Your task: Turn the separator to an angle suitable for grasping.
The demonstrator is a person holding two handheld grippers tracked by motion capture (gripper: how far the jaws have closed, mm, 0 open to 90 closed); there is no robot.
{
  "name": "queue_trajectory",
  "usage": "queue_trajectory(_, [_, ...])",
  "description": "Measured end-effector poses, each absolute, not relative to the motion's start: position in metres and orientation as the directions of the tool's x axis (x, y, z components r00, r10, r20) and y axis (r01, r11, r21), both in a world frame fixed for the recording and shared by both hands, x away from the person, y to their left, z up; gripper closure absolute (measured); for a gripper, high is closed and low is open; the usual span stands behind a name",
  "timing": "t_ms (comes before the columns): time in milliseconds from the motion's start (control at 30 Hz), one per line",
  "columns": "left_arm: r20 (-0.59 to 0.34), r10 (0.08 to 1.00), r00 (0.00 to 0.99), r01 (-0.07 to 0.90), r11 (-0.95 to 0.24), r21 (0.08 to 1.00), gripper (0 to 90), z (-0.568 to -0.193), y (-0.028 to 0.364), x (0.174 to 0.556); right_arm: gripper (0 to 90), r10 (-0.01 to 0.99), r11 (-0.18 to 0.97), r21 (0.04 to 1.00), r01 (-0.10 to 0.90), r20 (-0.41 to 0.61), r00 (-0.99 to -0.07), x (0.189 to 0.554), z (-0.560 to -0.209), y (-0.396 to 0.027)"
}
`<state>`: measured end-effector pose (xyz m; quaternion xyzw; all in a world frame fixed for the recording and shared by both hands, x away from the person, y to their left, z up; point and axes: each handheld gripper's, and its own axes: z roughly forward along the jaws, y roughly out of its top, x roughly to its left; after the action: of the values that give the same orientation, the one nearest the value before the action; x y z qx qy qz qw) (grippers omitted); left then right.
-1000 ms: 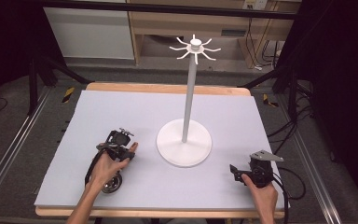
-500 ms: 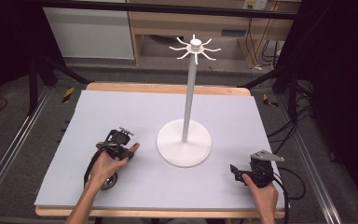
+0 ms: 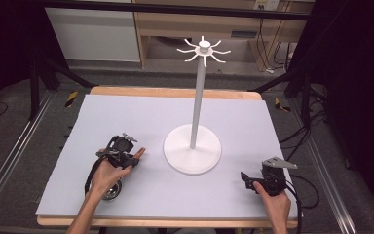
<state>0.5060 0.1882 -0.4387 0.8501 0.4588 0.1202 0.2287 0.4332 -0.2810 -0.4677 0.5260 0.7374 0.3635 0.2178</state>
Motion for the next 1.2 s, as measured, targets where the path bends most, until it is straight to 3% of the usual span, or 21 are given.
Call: queue_trajectory(1200, [-0.040,0.835,0.549,0.530,-0.311,0.789,67.9,-0.370,0.206,0.466,9.3,0.938,0.171,0.786,0.594,0.054,-0.341,0.432,-0.465,-0.283])
